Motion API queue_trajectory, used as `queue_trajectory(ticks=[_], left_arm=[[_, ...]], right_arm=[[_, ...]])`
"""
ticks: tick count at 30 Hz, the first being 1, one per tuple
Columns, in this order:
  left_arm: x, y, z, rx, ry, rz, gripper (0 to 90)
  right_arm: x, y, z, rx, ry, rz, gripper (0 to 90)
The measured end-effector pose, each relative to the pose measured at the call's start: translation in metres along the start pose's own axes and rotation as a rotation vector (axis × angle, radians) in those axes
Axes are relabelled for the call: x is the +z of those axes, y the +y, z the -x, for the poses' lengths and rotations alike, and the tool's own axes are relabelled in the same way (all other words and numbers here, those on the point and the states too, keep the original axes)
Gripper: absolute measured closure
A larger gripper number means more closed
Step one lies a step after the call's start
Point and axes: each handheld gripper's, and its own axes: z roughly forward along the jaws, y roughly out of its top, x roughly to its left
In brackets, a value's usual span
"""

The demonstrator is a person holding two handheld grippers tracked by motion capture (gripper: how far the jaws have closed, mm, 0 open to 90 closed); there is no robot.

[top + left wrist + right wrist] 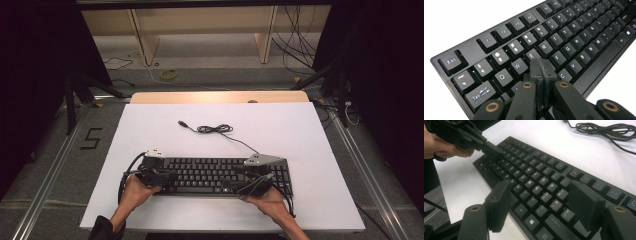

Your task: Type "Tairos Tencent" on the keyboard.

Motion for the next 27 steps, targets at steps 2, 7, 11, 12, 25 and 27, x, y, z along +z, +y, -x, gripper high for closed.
queue_trajectory(ticks=[2, 7, 11, 12, 25, 27], left_arm=[[0.002, -0.001, -0.001, -0.008, -0.009, 0.000, 89.3], [0.002, -0.002, -0.001, -0.006, -0.010, 0.001, 89.4], [0.001, -0.001, -0.001, -0.009, -0.007, 0.009, 89.1], [0.000, -0.001, -0.001, -0.013, -0.008, 0.014, 89.0], [-0.010, 0.001, -0.001, -0.023, -0.030, 0.078, 78.4], [-0.011, 0.001, -0.001, -0.024, -0.033, 0.086, 76.2]], right_arm=[[-0.001, 0.000, 0.000, -0.002, 0.000, -0.002, 36.1], [-0.002, -0.002, -0.001, 0.000, -0.004, -0.004, 36.2], [-0.002, -0.003, -0.001, -0.004, -0.003, -0.003, 36.2], [-0.002, -0.003, -0.001, -0.004, -0.003, -0.003, 36.2], [-0.003, -0.003, 0.000, -0.001, -0.006, 0.003, 36.1], [-0.003, -0.003, 0.000, 0.001, -0.005, 0.004, 36.1]])
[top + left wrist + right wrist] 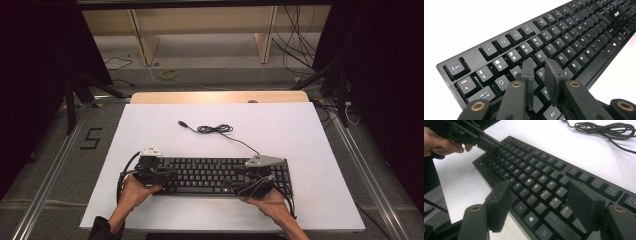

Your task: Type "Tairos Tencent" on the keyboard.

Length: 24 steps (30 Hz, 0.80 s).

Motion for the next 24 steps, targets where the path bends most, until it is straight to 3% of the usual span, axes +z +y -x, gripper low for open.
queue_trajectory(ticks=[8, 13, 24], left_arm=[[-0.005, 0.000, 0.002, -0.008, -0.033, 0.031, 64.0], [-0.009, -0.001, 0.004, -0.021, -0.045, 0.064, 52.8], [-0.018, -0.006, 0.006, -0.033, -0.062, 0.145, 37.6]], right_arm=[[-0.001, 0.001, -0.001, 0.000, 0.002, 0.004, 36.1], [0.000, 0.003, -0.002, -0.004, 0.005, 0.005, 36.1], [0.005, 0.006, -0.008, -0.011, 0.021, 0.001, 36.7]])
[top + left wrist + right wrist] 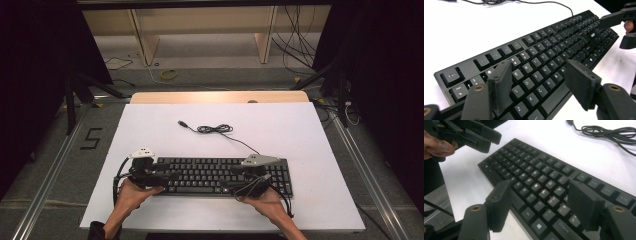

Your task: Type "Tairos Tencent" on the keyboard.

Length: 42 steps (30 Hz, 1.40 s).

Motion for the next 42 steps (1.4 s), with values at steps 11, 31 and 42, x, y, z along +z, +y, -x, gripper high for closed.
queue_trajectory(ticks=[11, 31, 42], left_arm=[[-0.005, -0.003, 0.005, 0.005, -0.006, 0.059, 32.8], [-0.011, -0.011, 0.007, 0.004, 0.000, 0.101, 30.9], [-0.014, -0.014, 0.007, -0.002, 0.004, 0.111, 30.9]], right_arm=[[0.010, 0.006, -0.008, -0.021, 0.028, -0.013, 45.9], [0.040, 0.015, -0.022, -0.066, 0.068, -0.083, 78.0], [0.055, 0.016, -0.028, -0.086, 0.080, -0.126, 90.0]])
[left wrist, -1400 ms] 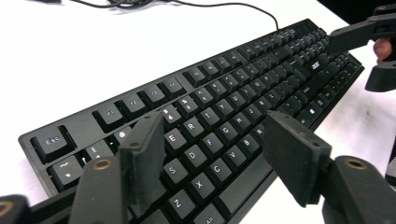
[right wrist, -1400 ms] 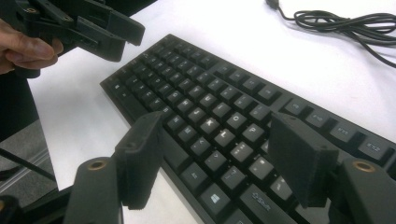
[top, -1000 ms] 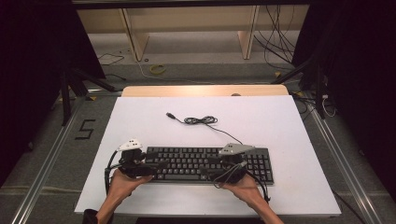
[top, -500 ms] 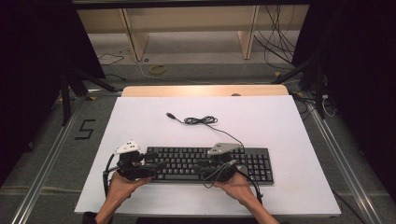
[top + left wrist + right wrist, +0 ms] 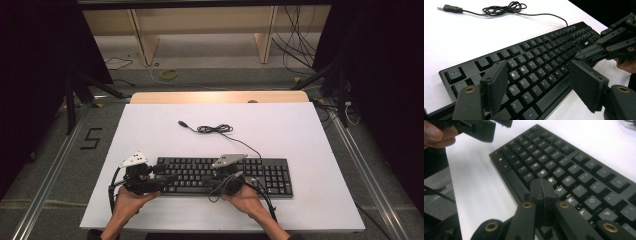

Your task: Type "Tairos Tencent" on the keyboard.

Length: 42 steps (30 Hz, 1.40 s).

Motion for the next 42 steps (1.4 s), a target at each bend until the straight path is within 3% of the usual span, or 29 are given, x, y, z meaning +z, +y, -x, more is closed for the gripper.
queue_trajectory(ticks=[9, 35, 42], left_arm=[[-0.003, -0.002, 0.000, 0.004, -0.001, -0.002, 30.7], [-0.003, -0.006, -0.002, -0.004, -0.004, -0.015, 30.5], [-0.004, -0.007, -0.002, -0.004, -0.002, -0.015, 30.5]], right_arm=[[0.016, -0.002, -0.006, -0.017, -0.003, -0.057, 90.0], [0.033, -0.003, -0.009, -0.033, -0.003, -0.098, 90.0], [0.035, -0.004, -0.012, -0.054, -0.027, -0.105, 90.0]])
